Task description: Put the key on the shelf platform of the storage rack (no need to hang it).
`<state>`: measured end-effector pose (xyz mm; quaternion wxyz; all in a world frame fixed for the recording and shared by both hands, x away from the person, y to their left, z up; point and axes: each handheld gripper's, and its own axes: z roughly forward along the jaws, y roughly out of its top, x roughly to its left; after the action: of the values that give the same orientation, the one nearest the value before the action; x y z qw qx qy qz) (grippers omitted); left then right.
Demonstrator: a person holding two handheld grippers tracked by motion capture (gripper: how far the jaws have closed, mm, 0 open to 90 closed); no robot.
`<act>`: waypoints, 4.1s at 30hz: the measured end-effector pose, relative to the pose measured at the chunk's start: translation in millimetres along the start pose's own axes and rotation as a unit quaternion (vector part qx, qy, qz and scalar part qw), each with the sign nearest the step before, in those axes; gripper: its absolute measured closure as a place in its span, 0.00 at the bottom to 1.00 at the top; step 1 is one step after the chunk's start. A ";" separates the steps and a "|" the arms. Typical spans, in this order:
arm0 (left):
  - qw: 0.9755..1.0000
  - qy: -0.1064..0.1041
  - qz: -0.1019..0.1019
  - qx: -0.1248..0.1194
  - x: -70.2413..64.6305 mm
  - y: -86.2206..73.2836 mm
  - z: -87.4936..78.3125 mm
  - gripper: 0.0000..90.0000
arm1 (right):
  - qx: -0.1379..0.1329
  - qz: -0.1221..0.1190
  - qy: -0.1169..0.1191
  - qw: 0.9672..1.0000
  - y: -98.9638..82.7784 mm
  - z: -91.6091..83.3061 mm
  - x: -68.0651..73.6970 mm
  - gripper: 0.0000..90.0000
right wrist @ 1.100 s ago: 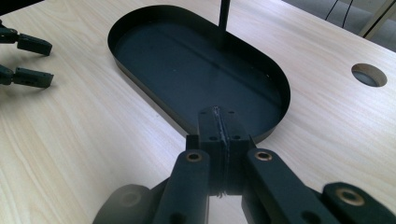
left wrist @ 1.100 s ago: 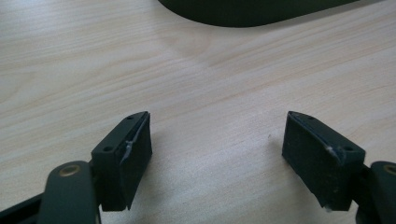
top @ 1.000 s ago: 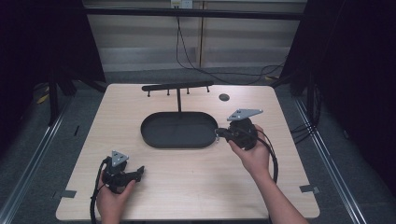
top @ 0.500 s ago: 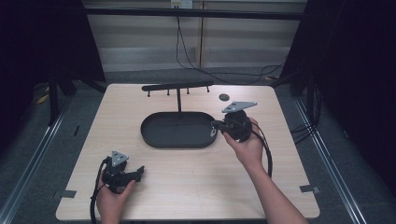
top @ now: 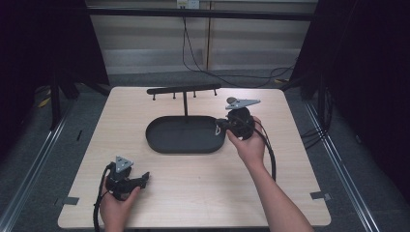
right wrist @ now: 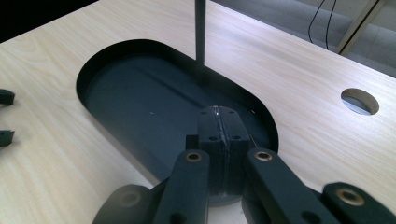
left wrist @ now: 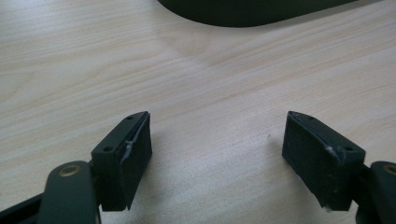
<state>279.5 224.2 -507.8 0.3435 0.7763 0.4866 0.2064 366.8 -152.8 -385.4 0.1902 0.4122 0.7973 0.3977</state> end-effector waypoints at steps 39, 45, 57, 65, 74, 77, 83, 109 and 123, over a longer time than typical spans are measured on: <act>1.000 -0.004 -0.001 -0.001 -0.6 -0.1 0.1 0.27 | 0.034 0.018 -0.033 0.999 3.2 60.7 -7.0 1.00; 1.000 -0.004 0.000 -0.001 -0.6 -0.1 0.1 0.27 | 0.036 0.015 -0.030 0.999 2.6 67.4 -4.2 1.00; 1.000 -0.004 -0.001 -0.001 -0.7 -0.2 0.1 0.26 | 0.045 0.022 -0.026 0.998 -1.5 84.1 -1.5 0.99; 1.000 -0.005 -0.001 -0.001 -0.9 -0.2 0.1 0.27 | 0.055 0.010 -0.019 0.998 -6.4 97.8 6.7 0.99; 1.000 -0.006 0.000 -0.001 -1.0 -0.2 0.1 0.27 | 0.064 0.002 -0.015 0.998 -8.9 106.9 9.3 0.99; 1.000 -0.006 0.000 -0.001 -1.0 -0.2 0.1 0.27 | 0.066 0.007 -0.017 0.998 -8.8 106.6 8.1 0.99; 1.000 -0.005 0.000 -0.001 -1.0 -0.2 0.1 0.27 | 0.068 0.012 -0.022 0.997 -10.0 105.2 3.5 0.99; 1.000 -0.006 0.000 -0.001 -1.0 -0.2 0.2 0.27 | 0.104 -0.006 -0.034 0.994 -27.4 111.8 -2.0 0.99; 1.000 -0.006 0.001 -0.001 -0.9 -0.2 0.2 0.27 | 0.109 -0.005 -0.035 0.993 -29.2 114.4 0.1 0.98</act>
<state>279.1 223.3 -508.1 0.3472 0.7773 0.4840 0.2027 424.2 -108.2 -478.4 0.1742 0.4401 0.8308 0.2927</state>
